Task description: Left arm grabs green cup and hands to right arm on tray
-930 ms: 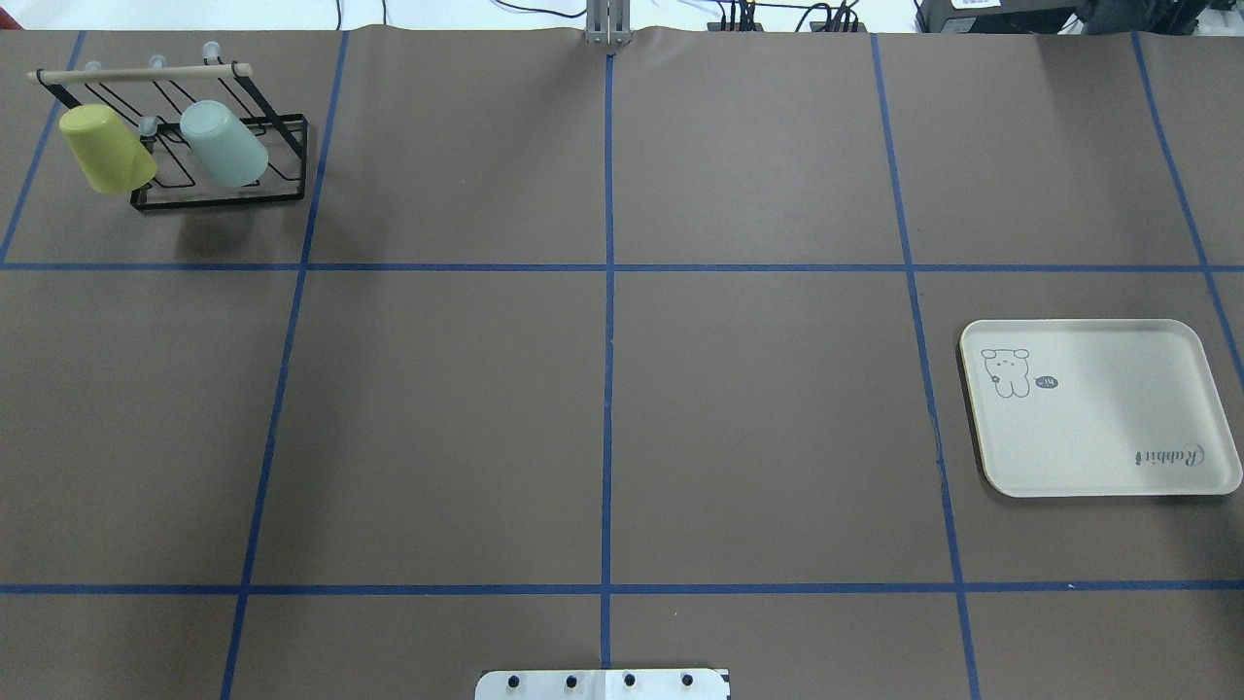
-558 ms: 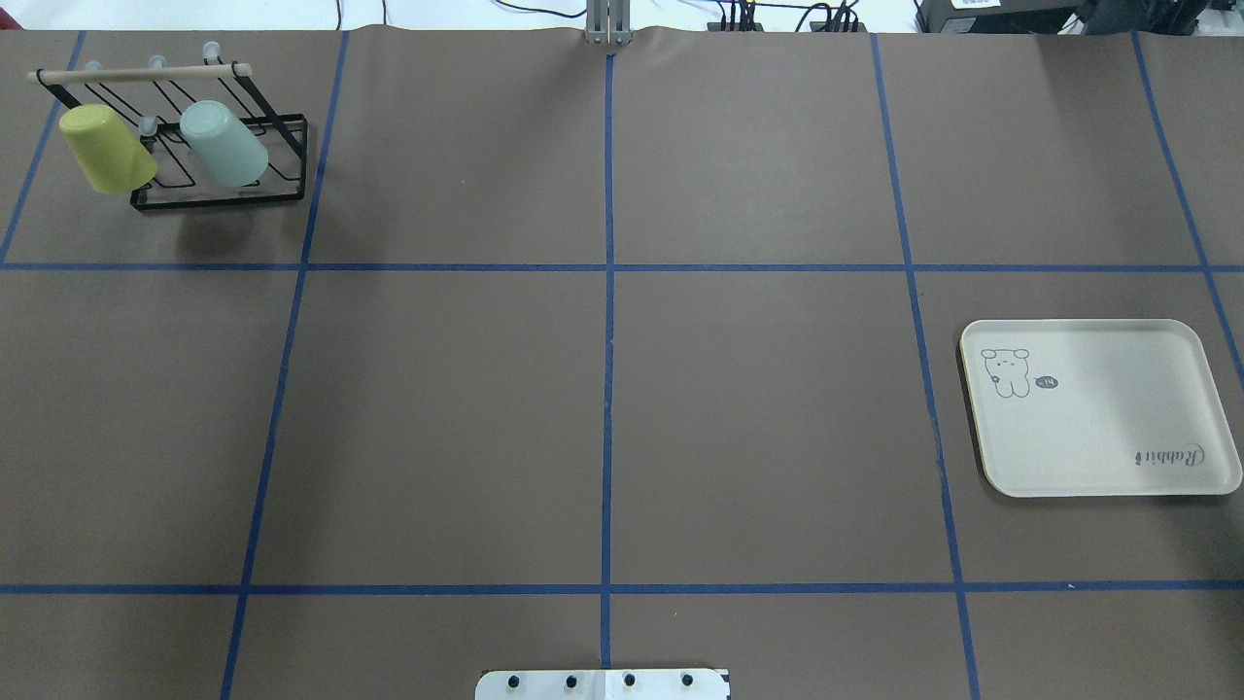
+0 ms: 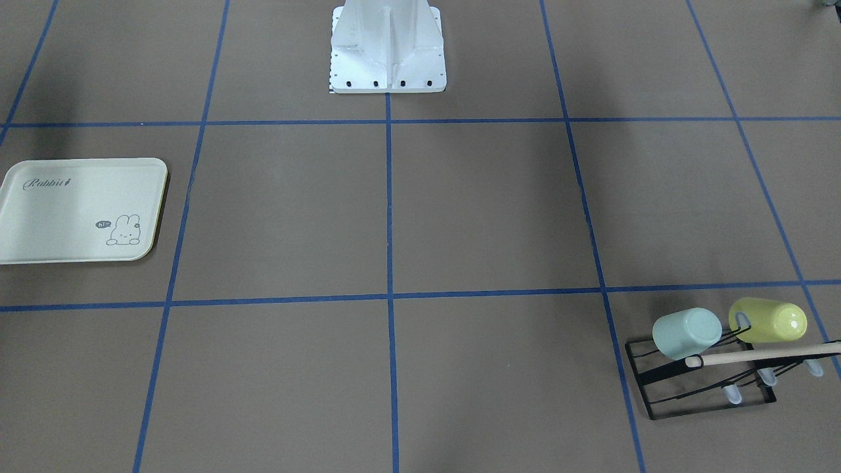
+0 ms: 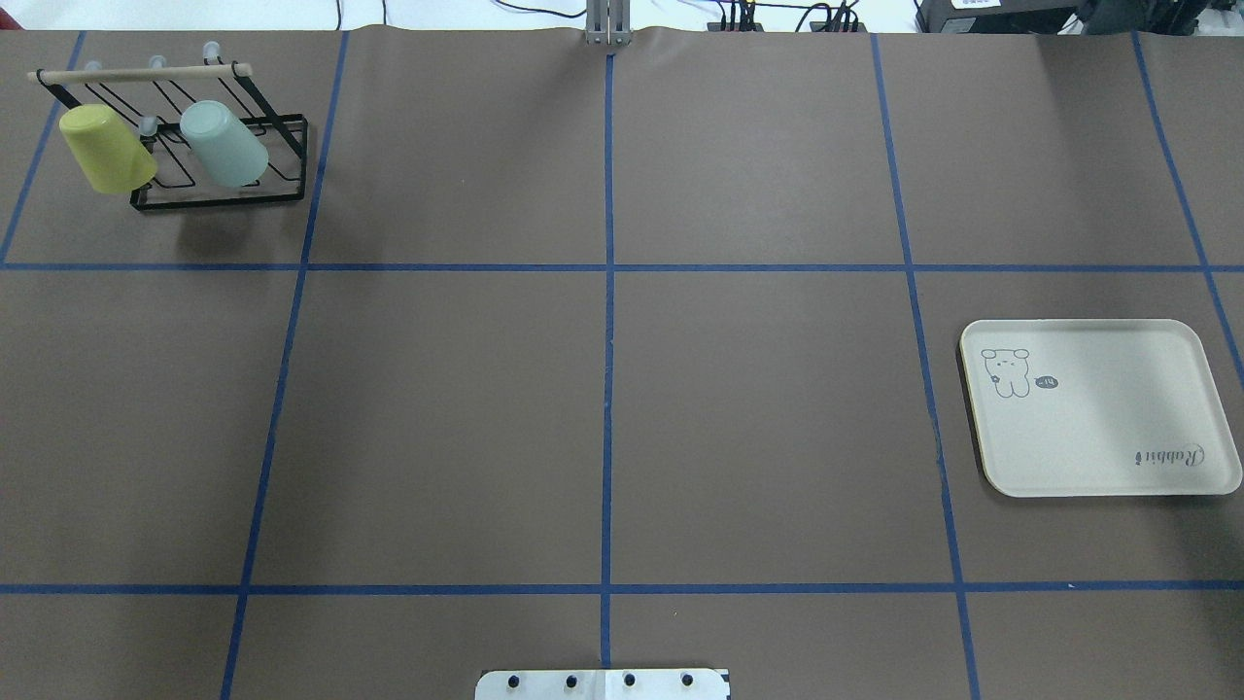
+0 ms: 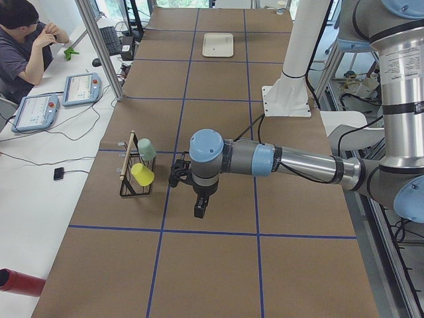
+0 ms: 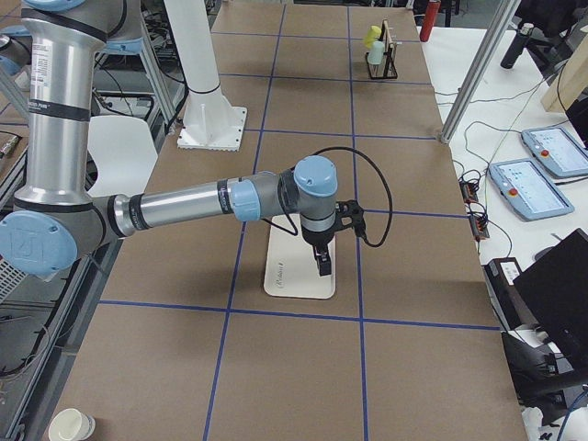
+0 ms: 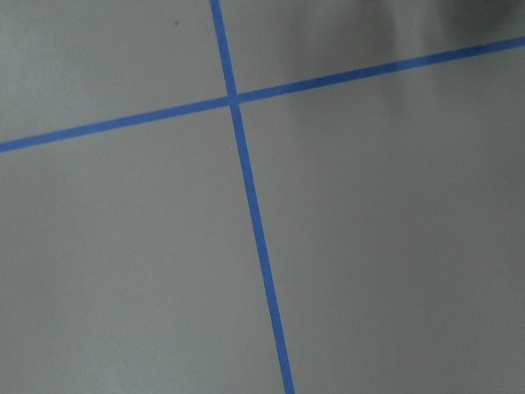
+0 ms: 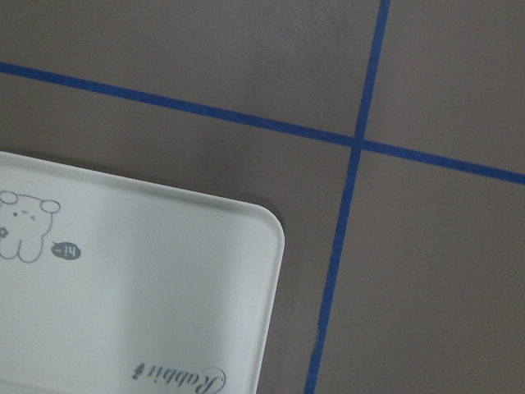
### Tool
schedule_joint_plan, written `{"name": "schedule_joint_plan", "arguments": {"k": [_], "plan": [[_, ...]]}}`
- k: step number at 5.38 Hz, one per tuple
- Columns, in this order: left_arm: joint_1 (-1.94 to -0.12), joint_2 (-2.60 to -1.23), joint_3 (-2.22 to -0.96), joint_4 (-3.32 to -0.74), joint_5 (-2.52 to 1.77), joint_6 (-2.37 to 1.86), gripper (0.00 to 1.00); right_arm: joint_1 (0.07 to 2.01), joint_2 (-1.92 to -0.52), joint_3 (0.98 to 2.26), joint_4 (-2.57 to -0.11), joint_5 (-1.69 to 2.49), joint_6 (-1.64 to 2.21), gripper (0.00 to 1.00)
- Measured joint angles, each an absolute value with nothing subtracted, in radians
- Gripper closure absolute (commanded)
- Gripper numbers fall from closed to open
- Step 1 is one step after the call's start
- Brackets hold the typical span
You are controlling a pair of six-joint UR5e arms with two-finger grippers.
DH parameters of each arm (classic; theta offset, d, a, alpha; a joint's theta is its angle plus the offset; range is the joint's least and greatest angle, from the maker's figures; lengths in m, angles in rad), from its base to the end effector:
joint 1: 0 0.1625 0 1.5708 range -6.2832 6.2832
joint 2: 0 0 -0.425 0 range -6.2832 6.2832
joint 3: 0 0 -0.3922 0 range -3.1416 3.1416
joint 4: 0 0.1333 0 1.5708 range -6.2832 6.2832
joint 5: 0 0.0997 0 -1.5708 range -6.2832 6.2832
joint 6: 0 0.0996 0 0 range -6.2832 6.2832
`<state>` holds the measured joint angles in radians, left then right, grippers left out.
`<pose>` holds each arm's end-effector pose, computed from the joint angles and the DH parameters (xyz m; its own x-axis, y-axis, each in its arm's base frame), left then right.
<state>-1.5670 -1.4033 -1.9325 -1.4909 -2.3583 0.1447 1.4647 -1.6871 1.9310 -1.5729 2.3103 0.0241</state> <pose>-0.0611 -0.4213 0.5643 0.6974 0.2259 -0.6802 -0.1054 0.9710 0.2144 0.0186 -0.4502 0.5375 0.7198 -0.2154 0.6599 0.0855 0.9709 0.2236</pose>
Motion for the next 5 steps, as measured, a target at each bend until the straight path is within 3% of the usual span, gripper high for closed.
{"name": "schedule_joint_plan", "arguments": {"k": [5], "plan": [[-1.558,-1.659,-1.744,-1.507,-2.391,0.145,0.0,1.433,-1.701,1.918,-1.377,2.364,0.234,0.0]]}}
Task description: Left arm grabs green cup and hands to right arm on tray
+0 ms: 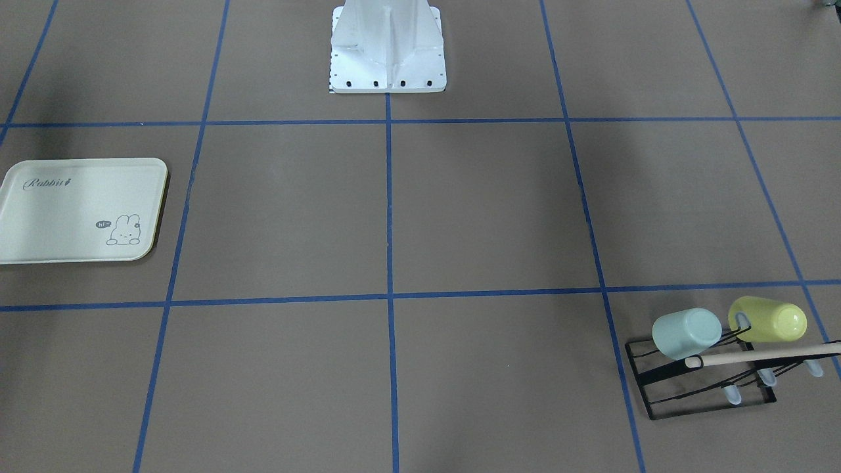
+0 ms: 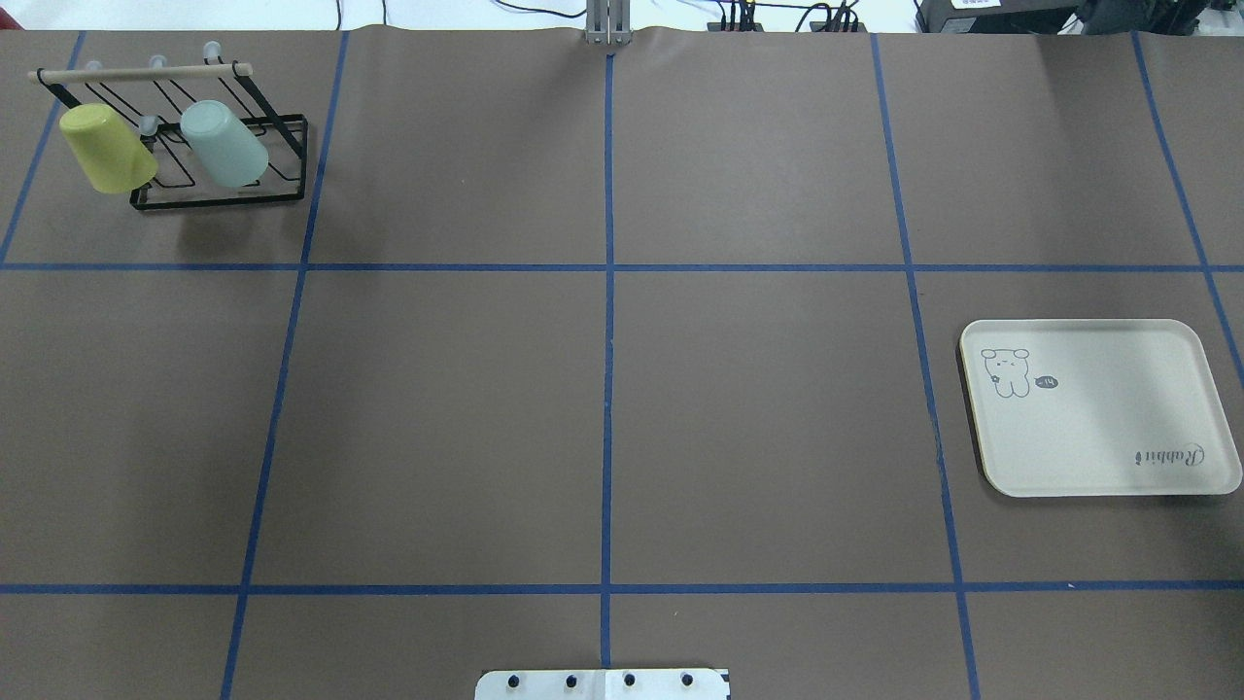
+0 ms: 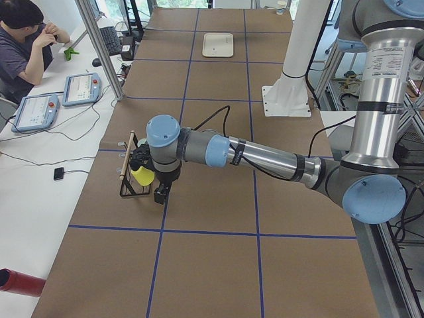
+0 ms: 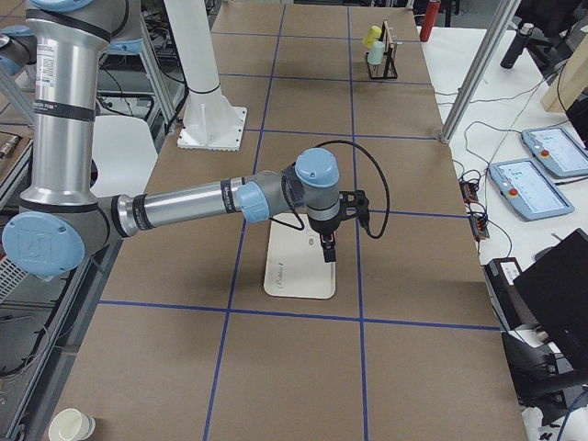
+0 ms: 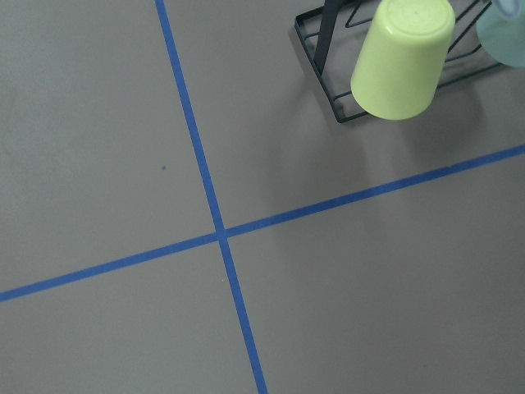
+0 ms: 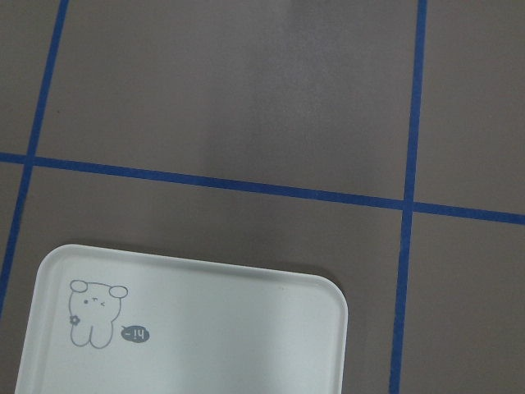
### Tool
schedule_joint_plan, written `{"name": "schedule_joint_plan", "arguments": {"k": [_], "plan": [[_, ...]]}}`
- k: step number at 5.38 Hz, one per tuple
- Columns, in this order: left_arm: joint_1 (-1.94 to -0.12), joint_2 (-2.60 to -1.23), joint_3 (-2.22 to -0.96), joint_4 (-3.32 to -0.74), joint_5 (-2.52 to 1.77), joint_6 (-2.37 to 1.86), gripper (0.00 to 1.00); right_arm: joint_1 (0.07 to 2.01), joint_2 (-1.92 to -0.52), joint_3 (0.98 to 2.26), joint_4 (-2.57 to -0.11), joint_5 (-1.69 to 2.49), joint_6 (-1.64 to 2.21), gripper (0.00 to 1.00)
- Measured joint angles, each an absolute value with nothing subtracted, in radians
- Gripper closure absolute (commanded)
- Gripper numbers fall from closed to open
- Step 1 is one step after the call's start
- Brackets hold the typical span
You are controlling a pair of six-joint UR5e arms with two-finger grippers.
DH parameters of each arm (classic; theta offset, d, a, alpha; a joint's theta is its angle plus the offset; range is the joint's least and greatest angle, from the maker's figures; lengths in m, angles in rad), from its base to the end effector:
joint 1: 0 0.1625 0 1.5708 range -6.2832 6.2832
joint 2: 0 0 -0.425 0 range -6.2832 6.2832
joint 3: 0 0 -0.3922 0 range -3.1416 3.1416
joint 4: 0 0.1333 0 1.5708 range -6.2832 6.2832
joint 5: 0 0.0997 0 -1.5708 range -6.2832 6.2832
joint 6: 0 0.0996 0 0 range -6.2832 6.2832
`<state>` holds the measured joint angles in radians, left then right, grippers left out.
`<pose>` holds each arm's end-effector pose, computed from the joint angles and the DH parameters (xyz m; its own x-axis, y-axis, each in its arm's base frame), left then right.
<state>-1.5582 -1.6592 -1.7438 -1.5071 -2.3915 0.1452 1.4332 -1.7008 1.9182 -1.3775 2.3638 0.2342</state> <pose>-0.0538 -0.5282 0.5315 0.6709 0.2925 -0.6814 -0.1106 0.9481 0.2982 0.0004 -0.4515 0.5236 0.6673 -0.1569 0.7280 -0.0299 0.9711 0.2368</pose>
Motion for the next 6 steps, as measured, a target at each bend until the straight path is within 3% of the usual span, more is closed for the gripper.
{"name": "schedule_joint_plan", "arguments": {"k": [4,6], "plan": [[-1.361,-1.809,-1.728,-1.653,-2.386,-0.135,0.0,1.34,-1.589,1.853,-1.194,2.366,0.285,0.0],[-1.245,-1.93,-1.641,-1.657,-2.328,-0.334,0.0,1.314,-1.584,1.844,-1.186,2.367,0.291,0.0]]}}
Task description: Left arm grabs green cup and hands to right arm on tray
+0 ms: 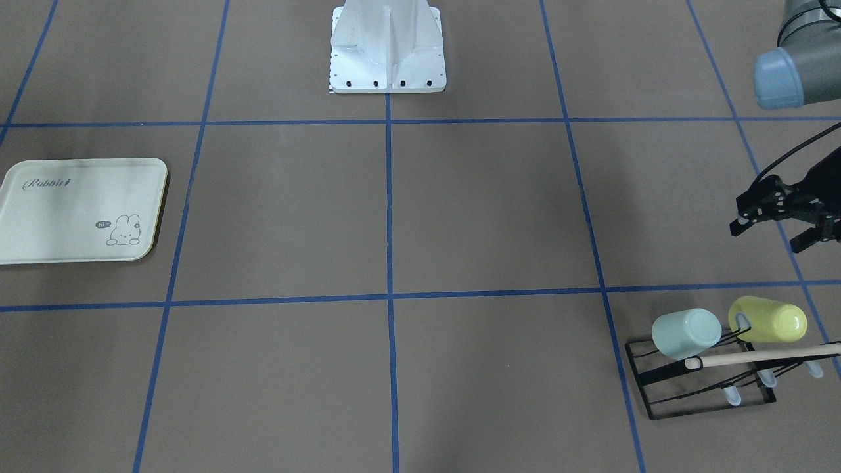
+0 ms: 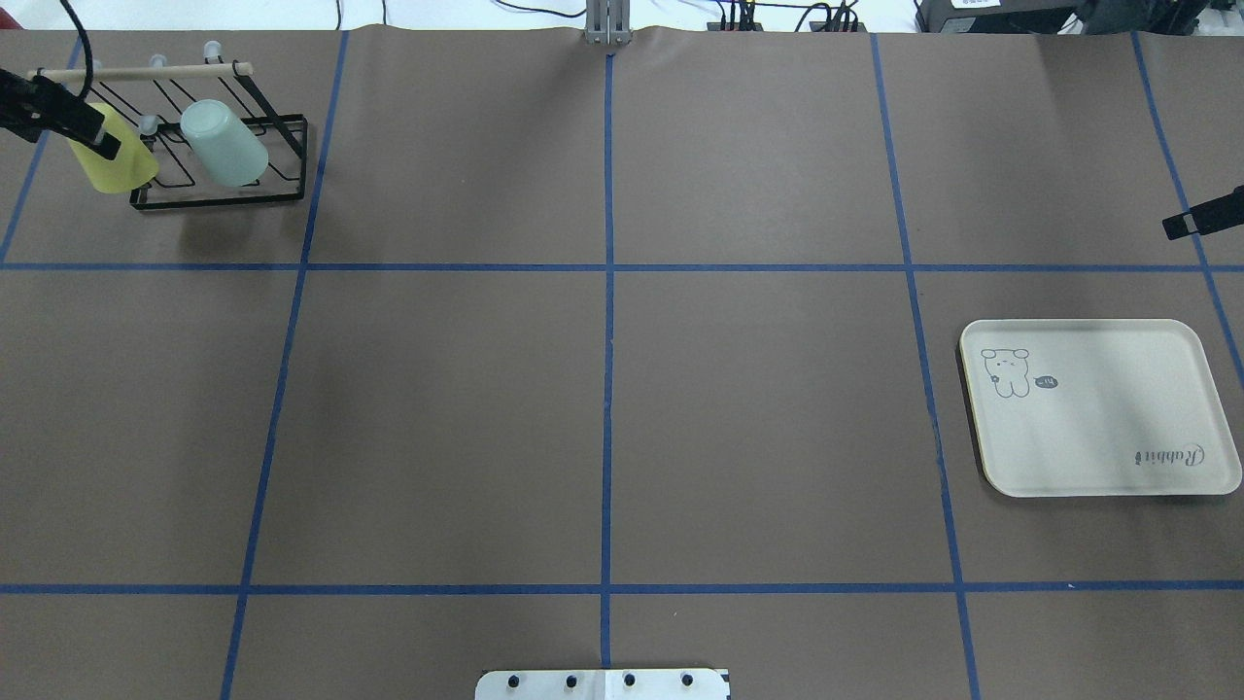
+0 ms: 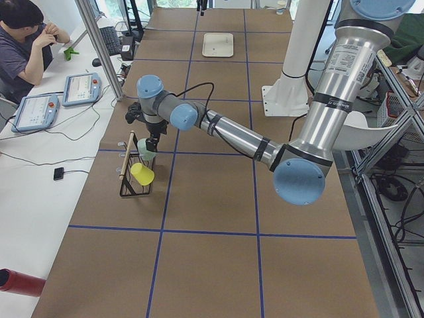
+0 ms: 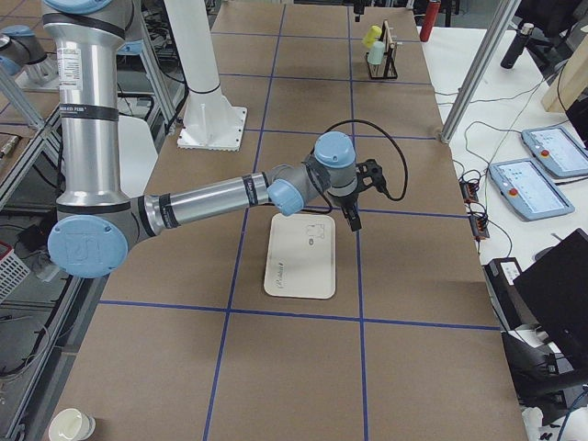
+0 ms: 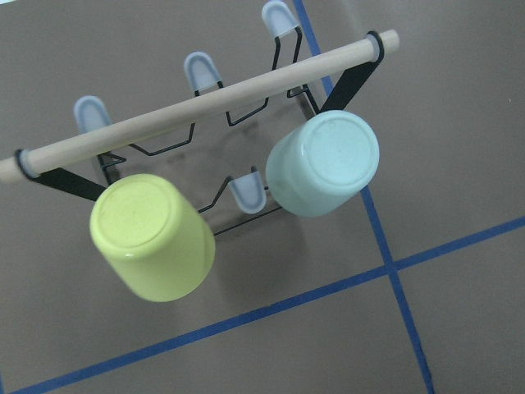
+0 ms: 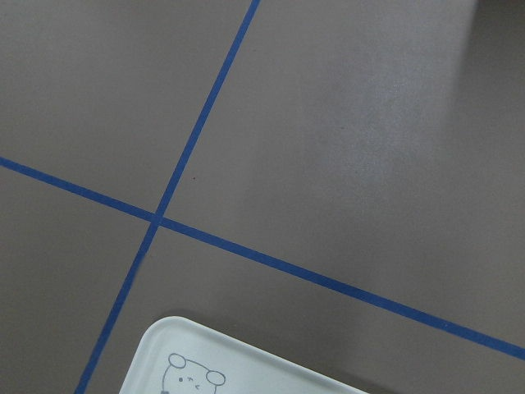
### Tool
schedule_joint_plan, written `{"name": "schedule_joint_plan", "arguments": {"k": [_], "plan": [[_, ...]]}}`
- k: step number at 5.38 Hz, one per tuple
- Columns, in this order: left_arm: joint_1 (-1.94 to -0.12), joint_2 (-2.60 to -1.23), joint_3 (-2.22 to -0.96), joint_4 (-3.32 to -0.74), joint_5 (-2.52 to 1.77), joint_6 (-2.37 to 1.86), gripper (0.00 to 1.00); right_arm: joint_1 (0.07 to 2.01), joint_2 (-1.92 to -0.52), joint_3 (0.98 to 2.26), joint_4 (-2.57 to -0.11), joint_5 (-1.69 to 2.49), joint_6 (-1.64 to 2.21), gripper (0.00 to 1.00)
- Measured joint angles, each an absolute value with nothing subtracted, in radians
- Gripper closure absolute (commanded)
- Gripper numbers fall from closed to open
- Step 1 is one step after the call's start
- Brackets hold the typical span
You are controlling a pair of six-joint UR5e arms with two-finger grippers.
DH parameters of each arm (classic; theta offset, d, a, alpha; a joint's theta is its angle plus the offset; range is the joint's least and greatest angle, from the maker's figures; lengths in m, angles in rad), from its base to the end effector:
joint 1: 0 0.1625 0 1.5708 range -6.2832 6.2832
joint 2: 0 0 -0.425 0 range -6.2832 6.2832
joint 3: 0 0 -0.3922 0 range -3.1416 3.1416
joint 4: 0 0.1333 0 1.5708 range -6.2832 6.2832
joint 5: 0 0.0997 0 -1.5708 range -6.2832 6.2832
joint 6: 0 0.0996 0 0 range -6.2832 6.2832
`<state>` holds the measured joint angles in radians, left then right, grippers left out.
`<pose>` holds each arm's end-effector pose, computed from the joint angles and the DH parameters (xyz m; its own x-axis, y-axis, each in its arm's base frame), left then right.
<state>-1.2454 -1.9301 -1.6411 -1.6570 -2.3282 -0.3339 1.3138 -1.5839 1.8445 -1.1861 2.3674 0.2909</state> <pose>0.1394 -0.6162 0.4108 0.6393 0.2527 -0.7263 -0.0726 0.9601 0.2701 -0.0657 -0.4944 0.4821 0.6013 -0.3470 0.7197 0.0320 0.9105 0.4123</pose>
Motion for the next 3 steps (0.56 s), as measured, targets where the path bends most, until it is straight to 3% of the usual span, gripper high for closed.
{"name": "schedule_joint_plan", "arguments": {"k": [3], "plan": [[-1.184,-2.103,-1.429,-1.678,-2.219,-0.493,0.0,1.309,-1.586,1.845,-1.184,2.374,0.291,0.0]]}}
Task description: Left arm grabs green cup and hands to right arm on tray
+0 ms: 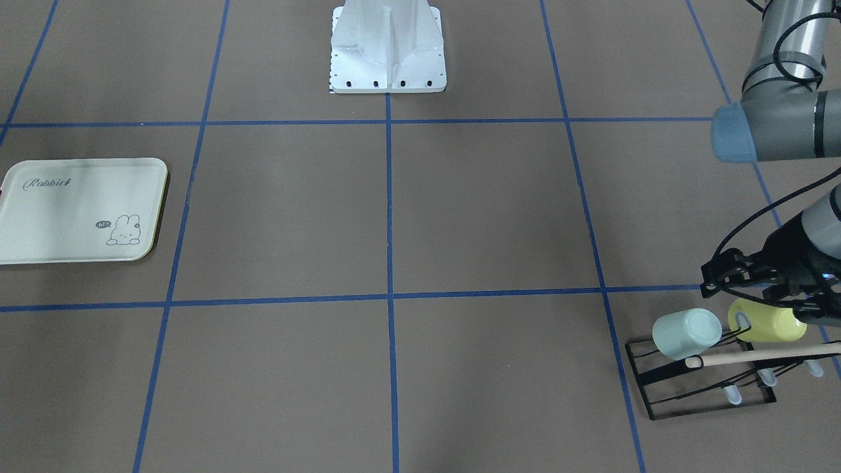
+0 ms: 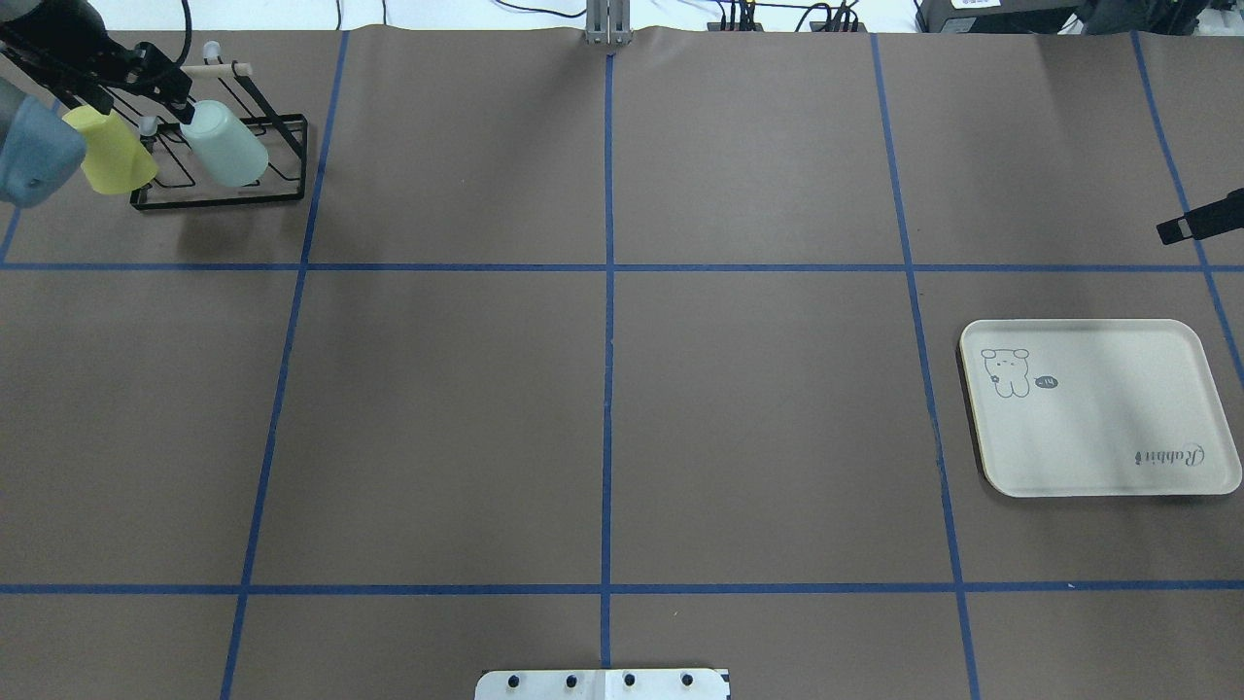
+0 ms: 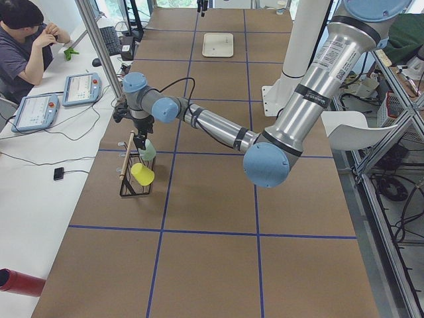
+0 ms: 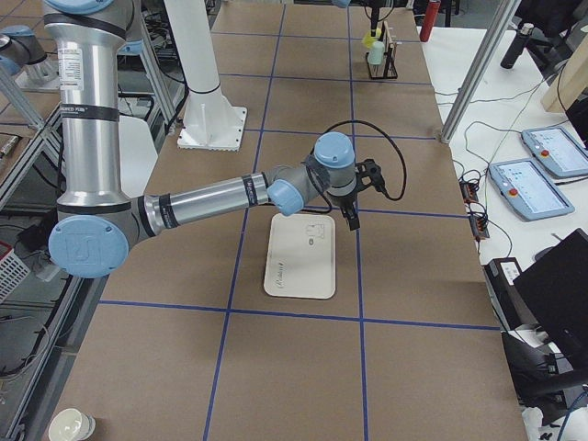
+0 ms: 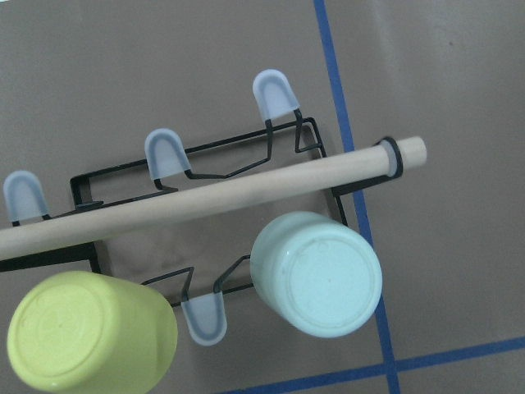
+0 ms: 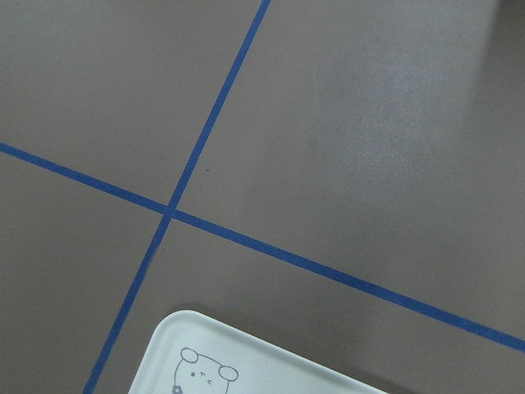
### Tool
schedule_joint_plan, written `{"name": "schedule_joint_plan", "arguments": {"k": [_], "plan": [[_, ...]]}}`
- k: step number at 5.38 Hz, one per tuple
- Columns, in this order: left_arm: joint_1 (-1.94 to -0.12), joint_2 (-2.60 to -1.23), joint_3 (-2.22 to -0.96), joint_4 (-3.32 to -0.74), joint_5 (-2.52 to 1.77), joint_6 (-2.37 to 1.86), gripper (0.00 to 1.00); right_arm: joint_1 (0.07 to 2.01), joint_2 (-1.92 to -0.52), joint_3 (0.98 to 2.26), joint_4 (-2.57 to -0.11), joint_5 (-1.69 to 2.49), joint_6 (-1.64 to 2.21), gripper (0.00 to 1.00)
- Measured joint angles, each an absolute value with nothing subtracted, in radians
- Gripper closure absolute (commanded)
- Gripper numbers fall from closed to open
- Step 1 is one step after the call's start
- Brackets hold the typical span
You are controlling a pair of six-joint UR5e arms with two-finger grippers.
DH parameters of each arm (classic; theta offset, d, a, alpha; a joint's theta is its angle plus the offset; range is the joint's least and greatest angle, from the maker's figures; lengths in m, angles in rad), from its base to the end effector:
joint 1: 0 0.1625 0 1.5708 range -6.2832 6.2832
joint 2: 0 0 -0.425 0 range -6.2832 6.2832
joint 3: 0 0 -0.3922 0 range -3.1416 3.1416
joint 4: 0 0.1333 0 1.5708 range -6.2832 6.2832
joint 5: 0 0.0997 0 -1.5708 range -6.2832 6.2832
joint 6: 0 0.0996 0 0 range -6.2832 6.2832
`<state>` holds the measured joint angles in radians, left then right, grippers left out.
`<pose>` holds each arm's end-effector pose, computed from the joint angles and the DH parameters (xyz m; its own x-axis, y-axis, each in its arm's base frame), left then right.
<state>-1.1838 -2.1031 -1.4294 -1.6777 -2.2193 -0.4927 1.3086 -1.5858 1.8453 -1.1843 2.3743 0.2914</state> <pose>0.1979 -0.6794 0.4014 0.7112 0.1155 -0.6934 0.0054 0.9855 0.1697 -0.0685 -0.4930 0.4820 0.5941 -0.3516 0.7235 0.0379 0.9106 0.4115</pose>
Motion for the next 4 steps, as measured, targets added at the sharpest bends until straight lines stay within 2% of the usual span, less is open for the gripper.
{"name": "schedule_joint_plan", "arguments": {"k": [2,4], "plan": [[-1.127,-2.132,-1.335,-1.801,-2.157,-0.601,0.0,1.308,-1.586,1.844,-1.184,2.372,0.291,0.0],[-1.112,-2.142,-1.305,-1.832,-2.152,-0.613,0.01,1.308,-1.586,1.843,-1.184,2.371,0.291,0.0]]}}
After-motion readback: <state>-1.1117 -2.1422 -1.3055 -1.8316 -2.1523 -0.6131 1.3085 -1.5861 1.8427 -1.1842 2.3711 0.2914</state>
